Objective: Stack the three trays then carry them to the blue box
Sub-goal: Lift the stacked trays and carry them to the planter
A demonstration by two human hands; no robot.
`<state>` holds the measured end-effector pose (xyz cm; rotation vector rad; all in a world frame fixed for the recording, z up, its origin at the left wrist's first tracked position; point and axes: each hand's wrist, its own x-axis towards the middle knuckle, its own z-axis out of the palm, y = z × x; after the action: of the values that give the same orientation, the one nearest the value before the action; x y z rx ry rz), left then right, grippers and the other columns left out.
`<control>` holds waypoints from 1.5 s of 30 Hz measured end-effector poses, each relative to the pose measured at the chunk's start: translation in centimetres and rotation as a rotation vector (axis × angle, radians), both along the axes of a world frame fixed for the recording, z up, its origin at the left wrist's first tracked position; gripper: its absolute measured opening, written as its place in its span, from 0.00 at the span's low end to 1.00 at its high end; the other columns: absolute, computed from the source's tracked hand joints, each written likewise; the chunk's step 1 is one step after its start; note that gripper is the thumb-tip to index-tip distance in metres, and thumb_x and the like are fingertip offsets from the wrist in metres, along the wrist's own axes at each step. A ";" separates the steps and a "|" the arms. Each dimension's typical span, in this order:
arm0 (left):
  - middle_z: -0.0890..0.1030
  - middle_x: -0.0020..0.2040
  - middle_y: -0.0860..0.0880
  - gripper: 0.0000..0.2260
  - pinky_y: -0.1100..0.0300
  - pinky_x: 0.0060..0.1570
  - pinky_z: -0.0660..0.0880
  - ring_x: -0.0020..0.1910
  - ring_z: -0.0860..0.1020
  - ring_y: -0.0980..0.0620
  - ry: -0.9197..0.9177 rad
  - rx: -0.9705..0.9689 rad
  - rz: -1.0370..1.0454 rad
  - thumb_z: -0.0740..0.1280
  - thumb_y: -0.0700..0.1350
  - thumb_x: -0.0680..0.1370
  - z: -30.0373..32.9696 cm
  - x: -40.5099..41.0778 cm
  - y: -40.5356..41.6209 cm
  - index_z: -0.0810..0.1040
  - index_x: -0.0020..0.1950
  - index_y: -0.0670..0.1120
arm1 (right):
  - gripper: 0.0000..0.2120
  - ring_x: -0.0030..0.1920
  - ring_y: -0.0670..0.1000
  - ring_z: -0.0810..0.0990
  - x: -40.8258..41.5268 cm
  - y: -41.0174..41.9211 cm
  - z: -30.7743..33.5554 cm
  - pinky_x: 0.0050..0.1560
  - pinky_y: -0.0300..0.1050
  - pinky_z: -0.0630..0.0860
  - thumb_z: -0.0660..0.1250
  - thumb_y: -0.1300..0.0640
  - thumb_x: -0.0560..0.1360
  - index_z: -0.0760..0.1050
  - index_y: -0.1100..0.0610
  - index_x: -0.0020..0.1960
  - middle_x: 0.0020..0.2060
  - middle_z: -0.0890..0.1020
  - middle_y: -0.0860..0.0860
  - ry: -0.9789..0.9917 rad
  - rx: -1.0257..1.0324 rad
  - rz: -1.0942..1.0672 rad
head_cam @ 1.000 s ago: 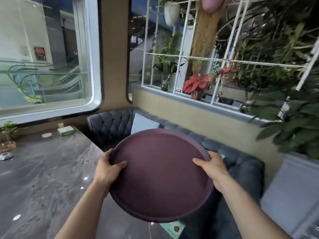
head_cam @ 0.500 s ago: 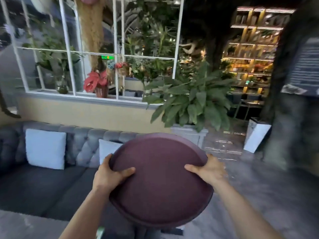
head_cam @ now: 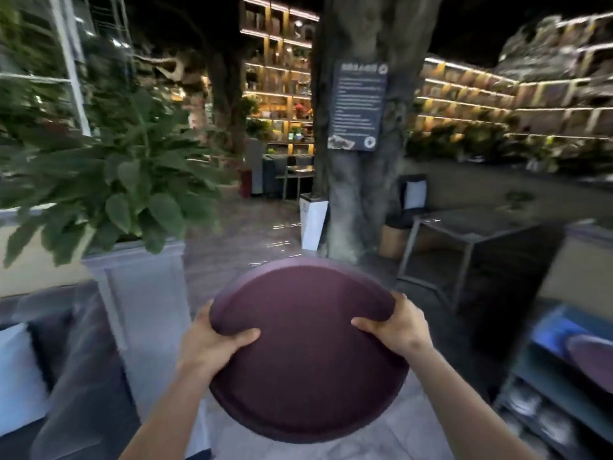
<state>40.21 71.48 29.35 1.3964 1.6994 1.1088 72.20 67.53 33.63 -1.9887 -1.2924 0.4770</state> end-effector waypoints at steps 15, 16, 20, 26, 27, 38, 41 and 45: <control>0.77 0.67 0.45 0.54 0.47 0.62 0.73 0.65 0.76 0.42 0.109 0.018 -0.557 0.82 0.64 0.52 -2.4 30.8 10.7 0.67 0.74 0.51 | 0.48 0.62 0.60 0.79 22.5 -5.5 -2.5 0.57 0.53 0.77 0.77 0.29 0.56 0.70 0.55 0.66 0.60 0.80 0.55 -0.167 -0.116 -0.612; 0.76 0.69 0.45 0.55 0.47 0.64 0.72 0.67 0.75 0.42 0.103 0.016 -0.602 0.82 0.64 0.52 -2.5 32.6 11.6 0.65 0.76 0.50 | 0.47 0.61 0.60 0.79 23.5 -5.5 -2.6 0.56 0.52 0.76 0.77 0.29 0.56 0.70 0.55 0.65 0.60 0.80 0.55 -0.163 -0.121 -0.655; 0.72 0.73 0.45 0.58 0.48 0.66 0.70 0.71 0.72 0.42 0.079 0.023 -0.762 0.82 0.63 0.53 -2.3 39.7 14.8 0.62 0.78 0.51 | 0.44 0.58 0.59 0.80 27.2 -5.7 -2.7 0.51 0.51 0.76 0.77 0.28 0.54 0.70 0.54 0.60 0.57 0.81 0.54 -0.127 -0.138 -0.813; 0.70 0.75 0.47 0.59 0.47 0.66 0.70 0.72 0.71 0.43 0.084 0.032 -0.965 0.81 0.66 0.53 -2.2 49.0 17.2 0.60 0.79 0.52 | 0.46 0.58 0.60 0.81 31.1 -6.8 -2.4 0.55 0.52 0.79 0.78 0.30 0.54 0.72 0.53 0.64 0.57 0.82 0.55 -0.127 -0.120 -1.013; 0.70 0.75 0.47 0.59 0.47 0.66 0.70 0.72 0.71 0.43 0.091 0.033 -0.990 0.81 0.66 0.53 -2.3 50.3 17.2 0.60 0.79 0.52 | 0.44 0.58 0.60 0.81 31.5 -7.1 -2.4 0.55 0.52 0.79 0.78 0.31 0.54 0.73 0.53 0.62 0.56 0.83 0.55 -0.124 -0.123 -1.046; 0.70 0.75 0.48 0.58 0.48 0.65 0.70 0.72 0.70 0.44 0.089 0.034 -1.209 0.81 0.64 0.54 -4.4 64.1 13.8 0.61 0.79 0.52 | 0.43 0.57 0.59 0.82 38.7 -12.5 -4.5 0.57 0.54 0.79 0.79 0.32 0.53 0.74 0.53 0.61 0.56 0.83 0.54 -0.045 -0.140 -1.284; 0.70 0.75 0.47 0.57 0.48 0.66 0.70 0.72 0.70 0.43 0.099 0.032 -1.233 0.82 0.63 0.55 -4.8 68.2 12.6 0.61 0.79 0.51 | 0.42 0.57 0.59 0.81 42.5 -13.7 -5.2 0.56 0.53 0.79 0.80 0.32 0.53 0.74 0.54 0.59 0.55 0.83 0.54 -0.041 -0.142 -1.301; 0.70 0.75 0.46 0.57 0.47 0.67 0.70 0.72 0.71 0.43 0.095 0.036 -1.229 0.83 0.62 0.55 -4.9 74.7 11.4 0.61 0.79 0.50 | 0.42 0.57 0.59 0.81 49.1 -14.8 -5.9 0.56 0.54 0.79 0.79 0.32 0.53 0.73 0.54 0.59 0.55 0.82 0.54 -0.022 -0.136 -1.294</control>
<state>114.96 82.91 24.45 2.0406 0.5627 0.3467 121.32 52.76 27.75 -2.4405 0.1915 -0.1100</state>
